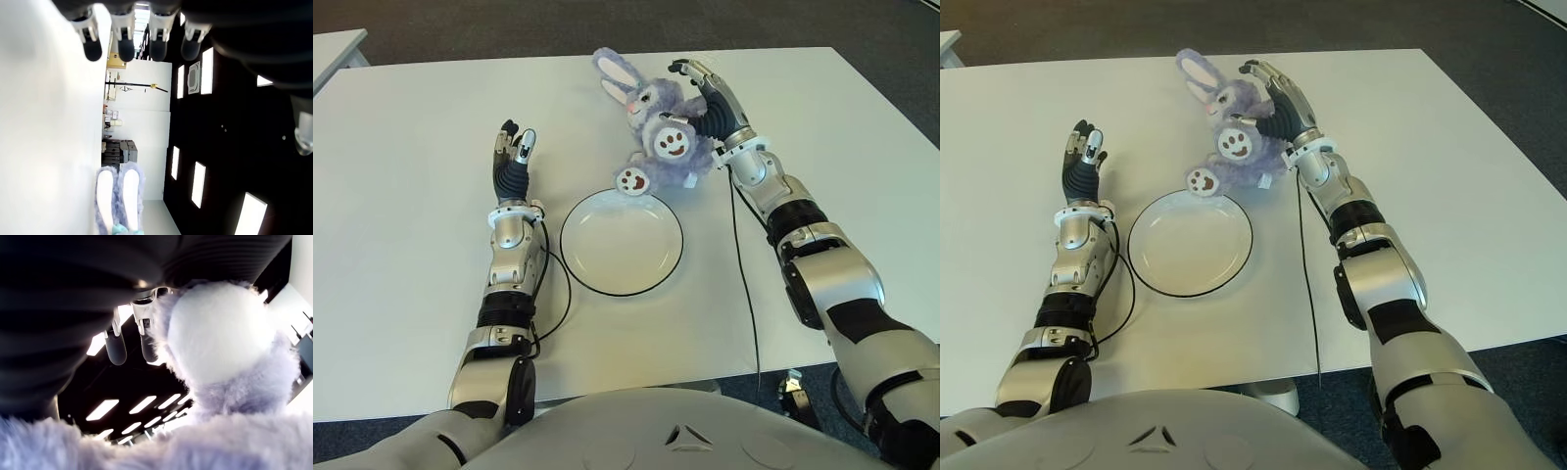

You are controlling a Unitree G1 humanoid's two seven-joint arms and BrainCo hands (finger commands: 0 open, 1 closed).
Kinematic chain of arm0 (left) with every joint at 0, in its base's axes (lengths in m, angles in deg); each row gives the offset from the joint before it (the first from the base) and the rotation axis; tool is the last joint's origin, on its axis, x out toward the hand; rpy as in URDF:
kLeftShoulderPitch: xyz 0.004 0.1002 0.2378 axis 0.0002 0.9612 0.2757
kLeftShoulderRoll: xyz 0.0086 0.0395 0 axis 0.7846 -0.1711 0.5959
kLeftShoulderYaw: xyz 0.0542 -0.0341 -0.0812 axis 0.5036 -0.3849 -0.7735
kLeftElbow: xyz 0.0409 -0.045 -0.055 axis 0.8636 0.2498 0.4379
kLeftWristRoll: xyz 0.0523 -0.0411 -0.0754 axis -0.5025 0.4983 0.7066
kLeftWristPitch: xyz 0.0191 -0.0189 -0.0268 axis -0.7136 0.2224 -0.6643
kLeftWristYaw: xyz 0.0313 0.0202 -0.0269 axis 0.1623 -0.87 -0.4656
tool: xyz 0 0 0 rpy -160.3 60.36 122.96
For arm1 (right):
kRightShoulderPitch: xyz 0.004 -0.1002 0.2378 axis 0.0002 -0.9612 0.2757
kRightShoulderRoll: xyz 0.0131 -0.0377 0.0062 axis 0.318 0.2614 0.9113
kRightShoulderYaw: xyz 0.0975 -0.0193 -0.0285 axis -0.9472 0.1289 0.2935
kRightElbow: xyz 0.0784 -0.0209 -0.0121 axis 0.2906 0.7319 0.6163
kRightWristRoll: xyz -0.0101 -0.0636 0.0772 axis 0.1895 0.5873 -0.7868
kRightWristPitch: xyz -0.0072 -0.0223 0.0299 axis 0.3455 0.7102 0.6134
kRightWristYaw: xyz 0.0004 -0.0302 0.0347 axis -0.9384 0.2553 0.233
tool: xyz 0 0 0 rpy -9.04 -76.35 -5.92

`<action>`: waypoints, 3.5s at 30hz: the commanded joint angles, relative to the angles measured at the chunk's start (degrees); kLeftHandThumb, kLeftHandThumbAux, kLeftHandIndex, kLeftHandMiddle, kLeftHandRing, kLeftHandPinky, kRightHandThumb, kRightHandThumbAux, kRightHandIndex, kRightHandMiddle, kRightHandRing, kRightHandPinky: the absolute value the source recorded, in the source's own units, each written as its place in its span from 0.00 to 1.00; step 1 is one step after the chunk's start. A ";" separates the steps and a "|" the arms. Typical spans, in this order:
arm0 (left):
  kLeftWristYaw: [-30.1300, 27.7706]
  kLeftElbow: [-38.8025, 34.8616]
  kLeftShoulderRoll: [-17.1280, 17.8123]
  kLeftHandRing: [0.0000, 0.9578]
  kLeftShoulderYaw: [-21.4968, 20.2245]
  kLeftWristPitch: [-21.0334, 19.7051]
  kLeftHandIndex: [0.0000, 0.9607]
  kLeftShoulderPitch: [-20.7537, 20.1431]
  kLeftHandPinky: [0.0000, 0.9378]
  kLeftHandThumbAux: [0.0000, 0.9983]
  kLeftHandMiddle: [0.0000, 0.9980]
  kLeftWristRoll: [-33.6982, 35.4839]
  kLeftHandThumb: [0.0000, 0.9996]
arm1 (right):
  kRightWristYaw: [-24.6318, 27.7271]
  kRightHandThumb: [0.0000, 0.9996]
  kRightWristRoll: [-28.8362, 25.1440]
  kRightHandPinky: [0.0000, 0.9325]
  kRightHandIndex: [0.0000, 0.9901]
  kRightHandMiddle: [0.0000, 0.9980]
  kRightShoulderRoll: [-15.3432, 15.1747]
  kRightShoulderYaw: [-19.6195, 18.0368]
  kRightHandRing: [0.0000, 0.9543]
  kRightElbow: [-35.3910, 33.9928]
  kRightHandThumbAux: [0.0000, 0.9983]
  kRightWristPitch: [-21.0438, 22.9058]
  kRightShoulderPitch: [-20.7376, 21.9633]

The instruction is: Put the doll into the plate.

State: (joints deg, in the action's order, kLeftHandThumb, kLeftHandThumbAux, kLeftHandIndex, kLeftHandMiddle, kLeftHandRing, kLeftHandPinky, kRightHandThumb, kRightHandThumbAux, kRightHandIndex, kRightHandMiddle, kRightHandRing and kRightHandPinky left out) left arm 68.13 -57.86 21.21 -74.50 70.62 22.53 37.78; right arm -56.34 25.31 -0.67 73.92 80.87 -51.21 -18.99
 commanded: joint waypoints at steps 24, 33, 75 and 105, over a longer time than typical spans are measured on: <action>-0.92 3.22 -1.16 0.00 -0.14 0.09 0.00 6.27 0.00 0.41 0.02 0.21 0.00 | -0.17 0.27 -1.38 0.25 0.21 0.21 1.66 -1.03 0.22 0.06 0.63 -4.97 -1.96; -0.82 3.15 -1.06 0.00 0.00 0.08 0.00 6.36 0.00 0.40 0.02 -0.02 0.00 | -0.40 0.22 -1.26 0.23 0.20 0.21 1.28 -1.19 0.21 0.07 0.62 -4.24 -1.93; -0.59 2.09 -1.01 0.01 -0.02 -0.17 0.00 7.00 0.00 0.41 0.02 -0.25 0.00 | -2.53 0.09 0.38 0.22 0.19 0.19 -1.02 -0.29 0.20 4.89 0.57 -3.48 0.33; -0.28 1.30 -0.92 0.00 0.20 -0.40 0.00 7.34 0.00 0.41 0.02 -0.60 0.00 | -2.78 0.15 0.49 0.26 0.20 0.21 -1.01 -0.27 0.22 7.84 0.59 -0.57 1.40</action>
State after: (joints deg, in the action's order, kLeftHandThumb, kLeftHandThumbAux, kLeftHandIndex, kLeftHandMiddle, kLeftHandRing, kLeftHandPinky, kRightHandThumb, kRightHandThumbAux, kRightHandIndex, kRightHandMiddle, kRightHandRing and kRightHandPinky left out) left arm 67.93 -59.00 22.19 -74.34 70.74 23.82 37.21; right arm -59.03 25.52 -2.10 73.30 87.96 -52.70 -18.25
